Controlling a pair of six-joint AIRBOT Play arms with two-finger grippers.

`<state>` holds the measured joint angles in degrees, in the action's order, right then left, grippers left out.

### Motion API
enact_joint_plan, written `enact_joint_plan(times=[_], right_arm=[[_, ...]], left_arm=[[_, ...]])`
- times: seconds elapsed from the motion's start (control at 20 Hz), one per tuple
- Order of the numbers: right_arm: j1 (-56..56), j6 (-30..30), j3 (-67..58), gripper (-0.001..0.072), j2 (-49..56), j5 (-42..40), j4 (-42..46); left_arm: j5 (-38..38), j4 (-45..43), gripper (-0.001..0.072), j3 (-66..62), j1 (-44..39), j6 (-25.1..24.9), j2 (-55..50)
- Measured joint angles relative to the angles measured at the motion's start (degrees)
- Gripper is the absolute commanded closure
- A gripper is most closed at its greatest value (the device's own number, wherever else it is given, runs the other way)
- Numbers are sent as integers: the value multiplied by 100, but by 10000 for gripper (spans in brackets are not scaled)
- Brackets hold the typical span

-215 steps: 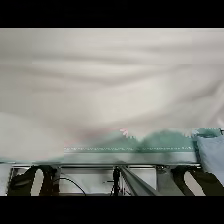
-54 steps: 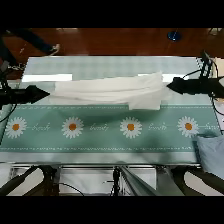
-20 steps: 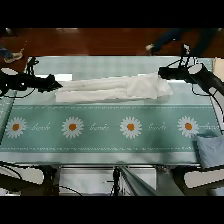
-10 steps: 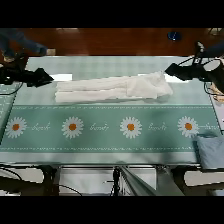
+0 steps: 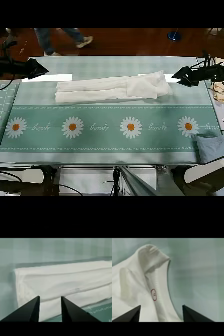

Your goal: Fold the shirts.

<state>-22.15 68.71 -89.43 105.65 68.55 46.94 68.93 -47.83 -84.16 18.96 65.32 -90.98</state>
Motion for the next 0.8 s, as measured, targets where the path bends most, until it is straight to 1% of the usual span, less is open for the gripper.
enact_joint_plan(times=[0.1,0.2,0.35,0.4,0.45,0.5,0.6,0.65,0.8], right_arm=[[-11,-81,-120,127,299,229,-442],[28,-120,-186,127,542,402,-688],[216,-120,-225,131,826,531,-850],[315,-120,-234,139,892,542,-868],[426,-118,-243,172,949,557,-901],[555,-103,-249,321,992,531,-898],[780,-52,-262,660,1062,437,-708],[863,-26,-302,686,1084,431,-660],[1001,-61,-553,687,1058,544,-586]], left_arm=[[11,2,377,-9,-114,0,13],[22,2,377,-11,-195,0,15],[26,2,377,-11,-256,0,15],[31,0,377,-11,-267,0,15],[31,0,377,-11,-273,2,15],[31,0,377,-11,-278,11,15],[44,0,377,-11,-286,50,15],[59,0,377,-11,-289,70,15],[157,0,377,-11,-295,90,15]])
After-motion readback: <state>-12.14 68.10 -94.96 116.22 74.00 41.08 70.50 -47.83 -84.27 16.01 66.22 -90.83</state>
